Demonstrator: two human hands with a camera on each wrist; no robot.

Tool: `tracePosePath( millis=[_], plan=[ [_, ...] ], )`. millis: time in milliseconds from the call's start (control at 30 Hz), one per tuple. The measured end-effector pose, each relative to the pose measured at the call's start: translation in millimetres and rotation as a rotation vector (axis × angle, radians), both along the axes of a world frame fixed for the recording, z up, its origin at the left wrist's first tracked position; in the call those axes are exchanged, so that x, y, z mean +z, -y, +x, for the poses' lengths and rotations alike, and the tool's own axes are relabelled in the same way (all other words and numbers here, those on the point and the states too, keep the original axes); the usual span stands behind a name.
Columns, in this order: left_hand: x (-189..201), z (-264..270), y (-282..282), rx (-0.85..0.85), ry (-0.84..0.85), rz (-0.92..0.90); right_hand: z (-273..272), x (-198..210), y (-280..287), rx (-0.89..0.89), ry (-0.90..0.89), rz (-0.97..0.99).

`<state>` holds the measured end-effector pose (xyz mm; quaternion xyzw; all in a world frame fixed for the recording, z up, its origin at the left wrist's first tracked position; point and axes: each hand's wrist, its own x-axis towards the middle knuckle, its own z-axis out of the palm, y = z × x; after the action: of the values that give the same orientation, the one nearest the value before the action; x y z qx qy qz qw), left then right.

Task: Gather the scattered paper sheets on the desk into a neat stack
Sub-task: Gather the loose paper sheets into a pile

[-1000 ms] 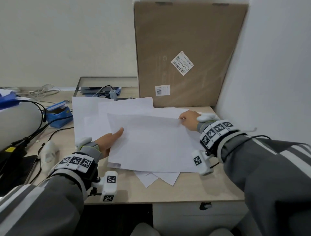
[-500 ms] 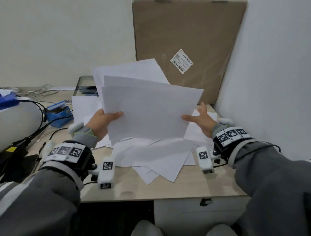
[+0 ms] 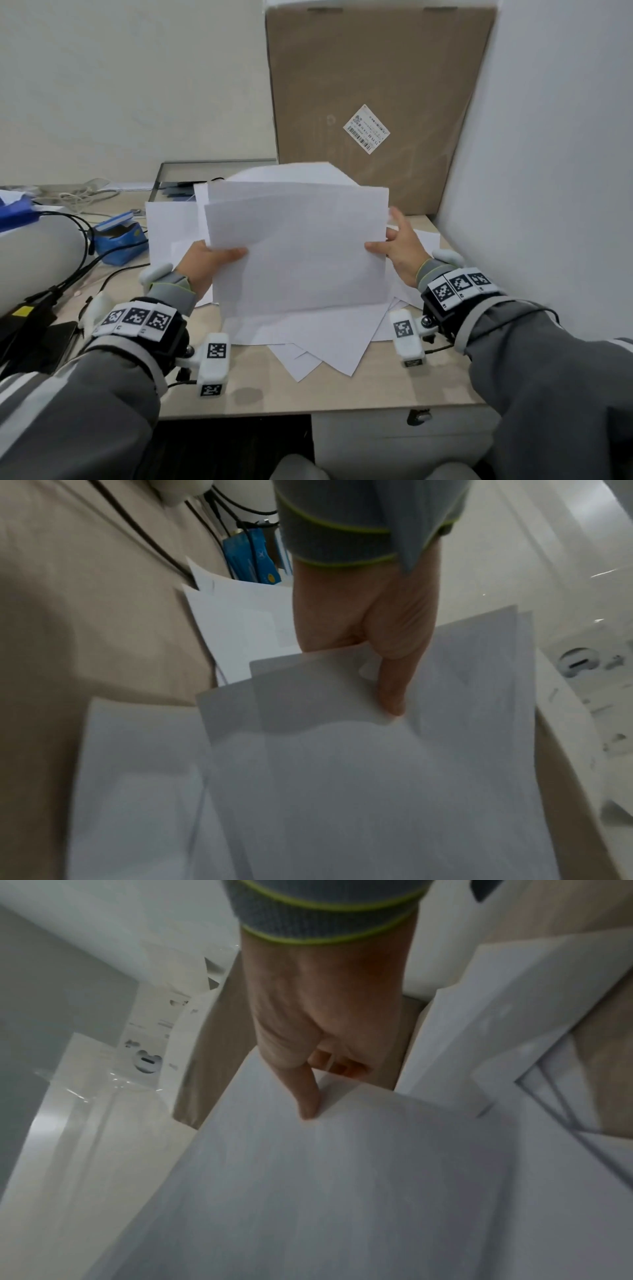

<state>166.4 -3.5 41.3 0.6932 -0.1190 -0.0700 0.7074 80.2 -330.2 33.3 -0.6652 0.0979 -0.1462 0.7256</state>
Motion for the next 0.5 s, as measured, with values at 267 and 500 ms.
tracePosePath(
  millis=[267,500],
  plan=[
    [25,8,-2,-0.053,0.109,-0.072,-1,34,6,-0.063,0.183,0.077],
    [-17,1,-4,-0.007,-0.013,-0.055,-14,9,-3,0.017,-0.044,-0.016]
  ],
)
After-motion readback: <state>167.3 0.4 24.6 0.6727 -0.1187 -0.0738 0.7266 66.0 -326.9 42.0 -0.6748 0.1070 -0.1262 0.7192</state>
